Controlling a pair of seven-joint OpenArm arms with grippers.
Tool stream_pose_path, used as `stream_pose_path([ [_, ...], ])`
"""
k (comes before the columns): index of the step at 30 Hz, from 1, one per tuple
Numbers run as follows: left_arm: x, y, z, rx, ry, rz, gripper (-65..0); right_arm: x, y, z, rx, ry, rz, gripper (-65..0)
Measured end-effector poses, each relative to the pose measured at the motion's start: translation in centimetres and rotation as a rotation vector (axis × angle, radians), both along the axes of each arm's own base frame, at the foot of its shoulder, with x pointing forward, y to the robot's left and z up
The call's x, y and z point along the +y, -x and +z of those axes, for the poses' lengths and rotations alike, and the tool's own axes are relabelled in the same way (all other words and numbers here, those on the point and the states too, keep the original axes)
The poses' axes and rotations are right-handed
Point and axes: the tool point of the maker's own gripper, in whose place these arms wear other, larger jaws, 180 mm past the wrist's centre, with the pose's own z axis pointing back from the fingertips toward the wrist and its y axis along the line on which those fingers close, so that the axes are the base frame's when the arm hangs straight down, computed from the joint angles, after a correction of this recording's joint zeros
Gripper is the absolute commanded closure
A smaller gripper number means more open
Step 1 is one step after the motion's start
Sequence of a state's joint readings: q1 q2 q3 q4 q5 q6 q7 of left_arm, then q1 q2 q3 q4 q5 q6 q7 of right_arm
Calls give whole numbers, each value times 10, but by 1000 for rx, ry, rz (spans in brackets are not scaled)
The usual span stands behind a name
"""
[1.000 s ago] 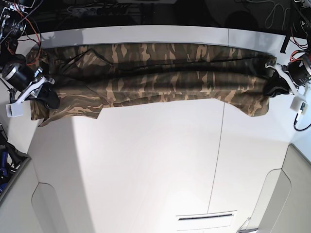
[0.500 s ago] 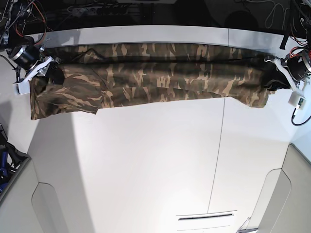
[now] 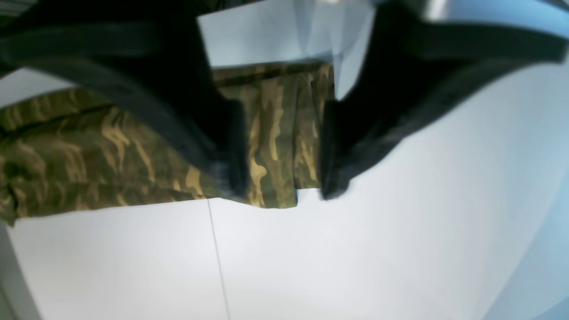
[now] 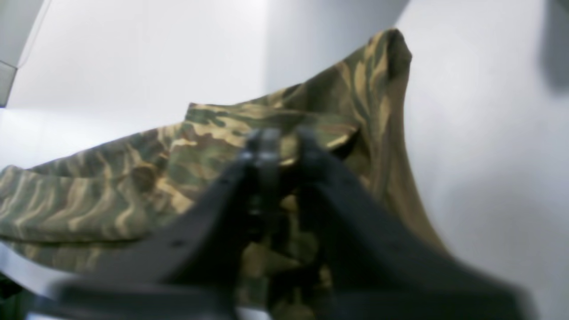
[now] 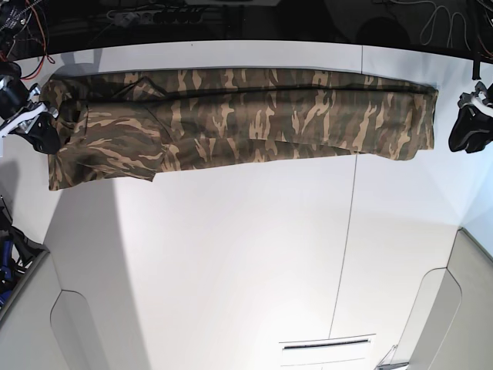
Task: Fold the T-shirt properly
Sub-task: 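Open both grippers and release the folded strip, then grasp the ends of the folded strip with both grippers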
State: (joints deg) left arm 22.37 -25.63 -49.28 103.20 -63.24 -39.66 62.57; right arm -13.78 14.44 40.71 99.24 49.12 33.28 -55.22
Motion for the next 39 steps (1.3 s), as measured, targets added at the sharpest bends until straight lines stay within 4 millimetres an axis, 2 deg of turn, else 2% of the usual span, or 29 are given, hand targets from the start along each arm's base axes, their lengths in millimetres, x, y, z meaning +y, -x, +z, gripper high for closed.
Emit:
stream_pose_path([
  [4,0,8,-11,15,34,21,-404,14,-11,12,-55,-72,17,0],
  [7,2,21,-36,87,68,52,-404,27,-10,5,-44,-107,20,0],
  [10,7,20,-48,91,59,78,-409,47,-11,-3,-27,-134,56,0],
  [12,10,19,-54,92,42,88,-409,55,-14,-15,-10,-112,70,0],
  [15,-1,19,-69,131,38,57,-411,63,-11,-44,58,-71,87,0],
  [18,-11,19,-85,164,25,28,-453,71,-4,-68,116,-107,92,0],
  [21,-6,16,-98,168,-36,31,-456,73,-3,-82,151,-142,81,0],
  [34,14,10,-98,161,-173,34,-456,74,-5,-86,154,-171,70,0],
  [39,15,9,-97,148,-179,37,-456,74,-4,-86,155,-171,70,0],
])
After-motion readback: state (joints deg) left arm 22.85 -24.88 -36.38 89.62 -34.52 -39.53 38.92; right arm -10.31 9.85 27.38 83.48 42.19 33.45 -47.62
